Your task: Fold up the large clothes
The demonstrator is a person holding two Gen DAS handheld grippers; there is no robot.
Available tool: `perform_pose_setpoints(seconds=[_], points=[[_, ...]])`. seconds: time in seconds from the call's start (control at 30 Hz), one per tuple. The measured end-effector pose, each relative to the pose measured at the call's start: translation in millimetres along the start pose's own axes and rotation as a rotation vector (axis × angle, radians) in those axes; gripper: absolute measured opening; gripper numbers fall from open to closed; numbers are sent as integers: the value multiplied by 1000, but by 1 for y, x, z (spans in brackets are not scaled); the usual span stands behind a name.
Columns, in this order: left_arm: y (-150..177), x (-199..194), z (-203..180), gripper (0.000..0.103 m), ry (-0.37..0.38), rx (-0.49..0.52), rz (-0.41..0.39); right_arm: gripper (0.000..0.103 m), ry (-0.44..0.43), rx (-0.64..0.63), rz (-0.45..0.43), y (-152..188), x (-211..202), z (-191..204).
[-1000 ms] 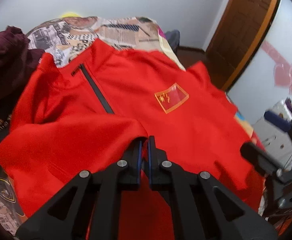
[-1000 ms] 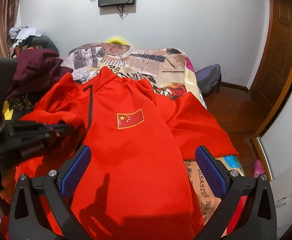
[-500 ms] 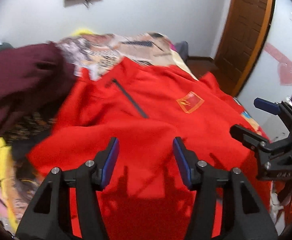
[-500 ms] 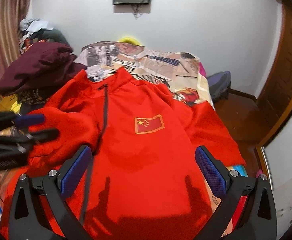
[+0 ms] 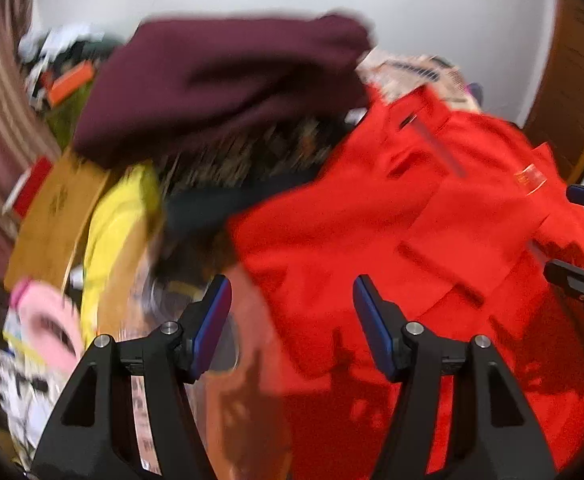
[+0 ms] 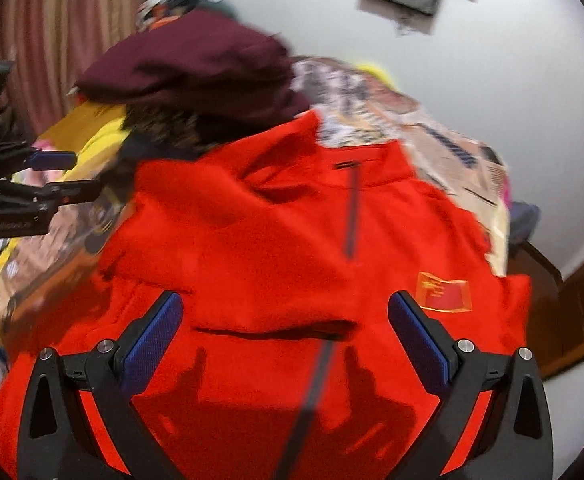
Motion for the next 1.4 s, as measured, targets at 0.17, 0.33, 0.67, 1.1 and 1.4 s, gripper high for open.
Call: perform_pose_setpoints(seconds=[0.17, 0.33, 0.67, 1.1, 1.4], points=[[37, 25, 19, 62, 20, -70, 86, 81, -70, -86, 102, 8, 36, 35], [65, 48, 16, 62, 47, -88, 154, 68, -91, -120, 226, 19, 71, 47], [79, 63, 6, 62, 89, -128, 173, 12, -101, -15, 226, 7, 83, 26], [65, 72, -8, 59, 65, -114, 138, 10, -32, 225, -89, -72, -14, -66], [53, 69, -11, 25, 4, -81, 75, 10, 75, 394, -256, -84, -72, -143]])
Point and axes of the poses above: each gripper's, at about its wrist camera, not at the fingertips, and x roughly the way its jaws point, z to its left, y to its underside, the point moved 4 cm from there along x, roughly the way its jaws point
